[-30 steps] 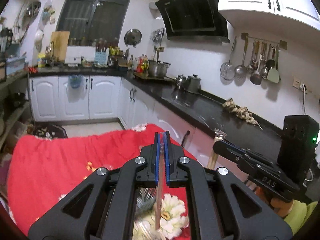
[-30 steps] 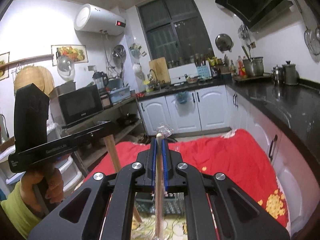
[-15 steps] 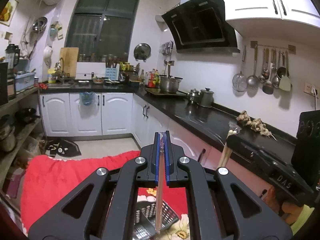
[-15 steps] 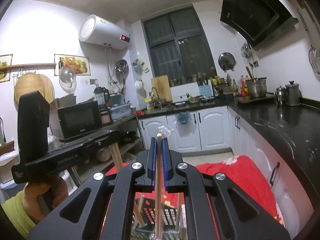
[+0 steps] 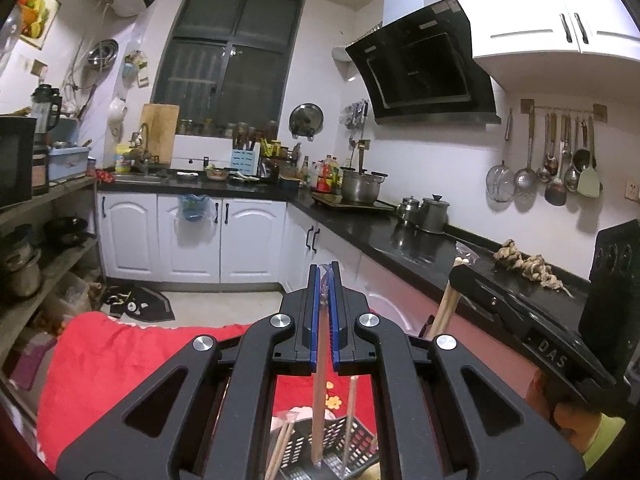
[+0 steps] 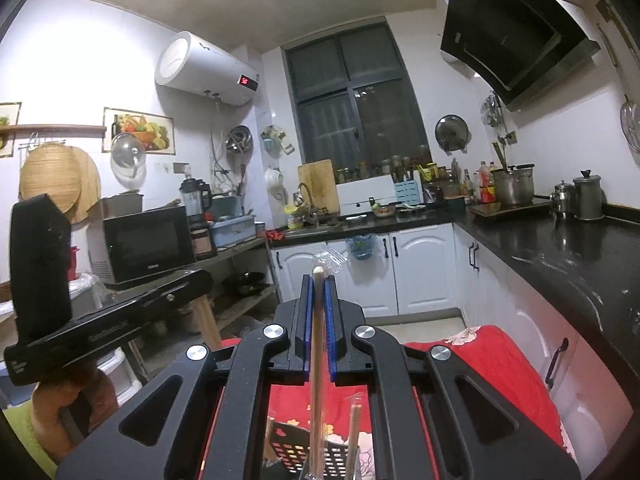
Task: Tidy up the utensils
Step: 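Lift the chopsticks with the right gripper and carry them above the caddy, then drop the chopsticks into the caddy by opening the right gripper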
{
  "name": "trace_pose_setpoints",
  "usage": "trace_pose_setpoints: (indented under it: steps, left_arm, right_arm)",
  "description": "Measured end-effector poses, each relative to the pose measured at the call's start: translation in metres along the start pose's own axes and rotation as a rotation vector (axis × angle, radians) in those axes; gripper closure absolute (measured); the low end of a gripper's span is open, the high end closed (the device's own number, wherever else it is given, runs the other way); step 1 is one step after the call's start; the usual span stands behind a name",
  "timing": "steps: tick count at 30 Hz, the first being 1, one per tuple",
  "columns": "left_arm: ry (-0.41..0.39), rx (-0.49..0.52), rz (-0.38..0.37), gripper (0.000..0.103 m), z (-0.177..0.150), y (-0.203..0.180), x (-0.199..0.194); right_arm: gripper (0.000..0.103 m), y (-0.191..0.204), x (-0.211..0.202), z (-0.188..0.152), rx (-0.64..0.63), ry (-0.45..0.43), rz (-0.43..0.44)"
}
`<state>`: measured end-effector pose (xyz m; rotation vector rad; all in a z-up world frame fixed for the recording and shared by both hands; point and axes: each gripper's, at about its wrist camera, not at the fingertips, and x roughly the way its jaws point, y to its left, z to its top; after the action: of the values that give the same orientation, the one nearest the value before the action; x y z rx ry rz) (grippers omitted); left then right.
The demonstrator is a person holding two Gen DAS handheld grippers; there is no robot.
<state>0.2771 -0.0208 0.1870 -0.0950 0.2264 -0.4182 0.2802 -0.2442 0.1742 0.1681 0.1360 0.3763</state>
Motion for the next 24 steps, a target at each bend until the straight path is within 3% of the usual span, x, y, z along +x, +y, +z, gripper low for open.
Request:
trace_pose_setpoints:
  steps: [24]
  left_arm:
    - [0.103, -0.004, 0.016, 0.101, -0.074, 0.014, 0.018]
  right_arm:
    - [0.097, -0.008, 0.026, -0.058, 0.049, 0.076, 0.0]
